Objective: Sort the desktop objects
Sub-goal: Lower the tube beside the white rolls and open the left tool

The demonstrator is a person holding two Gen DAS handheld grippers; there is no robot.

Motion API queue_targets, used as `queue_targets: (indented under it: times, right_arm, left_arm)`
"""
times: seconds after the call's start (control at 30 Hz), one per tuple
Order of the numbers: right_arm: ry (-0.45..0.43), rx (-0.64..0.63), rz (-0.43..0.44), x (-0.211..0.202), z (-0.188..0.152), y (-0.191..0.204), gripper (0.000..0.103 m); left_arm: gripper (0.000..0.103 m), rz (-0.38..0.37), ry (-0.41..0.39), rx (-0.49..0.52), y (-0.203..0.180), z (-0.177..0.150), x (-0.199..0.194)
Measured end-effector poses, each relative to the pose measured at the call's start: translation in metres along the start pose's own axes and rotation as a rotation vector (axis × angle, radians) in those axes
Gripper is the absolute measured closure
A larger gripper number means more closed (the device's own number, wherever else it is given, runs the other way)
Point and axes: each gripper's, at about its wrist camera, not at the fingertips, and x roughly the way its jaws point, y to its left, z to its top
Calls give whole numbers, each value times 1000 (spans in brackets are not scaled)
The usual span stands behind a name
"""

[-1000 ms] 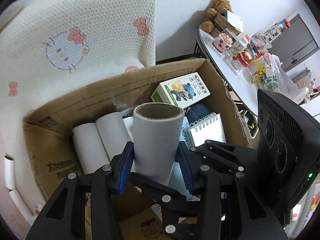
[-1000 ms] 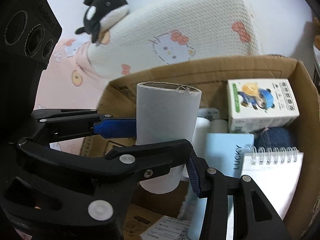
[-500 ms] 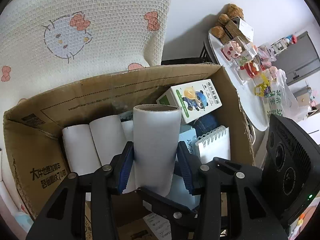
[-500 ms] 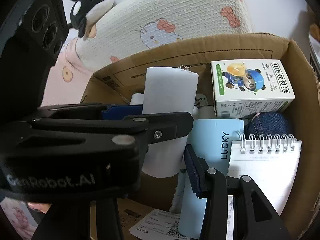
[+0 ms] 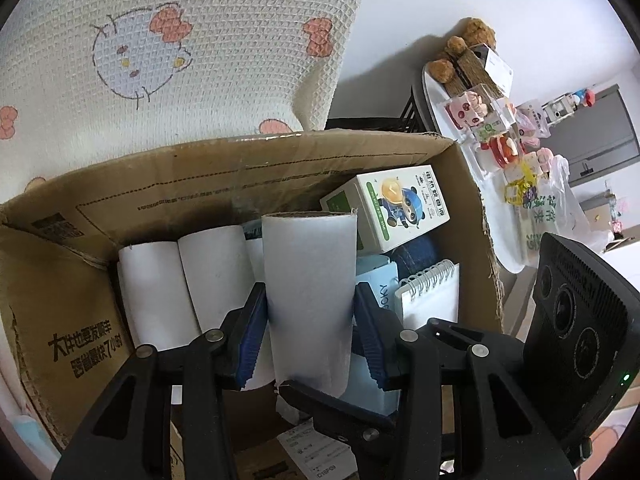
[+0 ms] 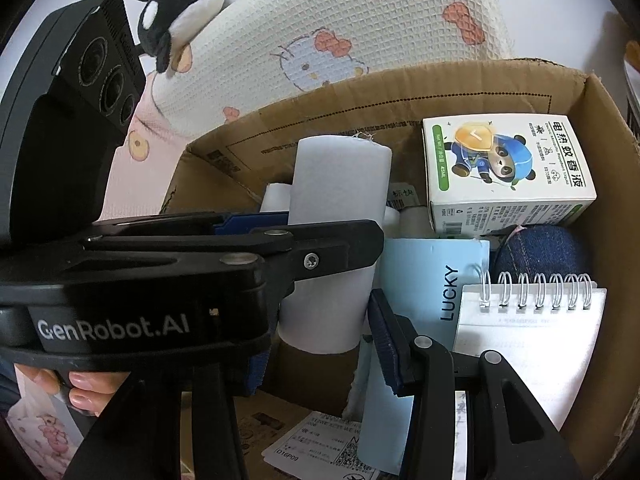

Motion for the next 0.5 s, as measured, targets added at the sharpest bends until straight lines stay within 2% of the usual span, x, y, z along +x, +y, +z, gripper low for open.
queue_targets:
  times: [0.3, 0.4, 0.5]
  right_arm:
    - [30, 37, 10, 1, 1, -7, 60]
    - [27, 15, -10, -1, 1, -4, 60]
    - [12, -25, -41, -8, 0, 3, 60]
  left_arm:
    - [56, -45, 19, -55, 12, 2, 6]
    - [56, -22, 6, -57, 15, 4, 9]
    - [56, -41, 5, -65, 16, 6, 12]
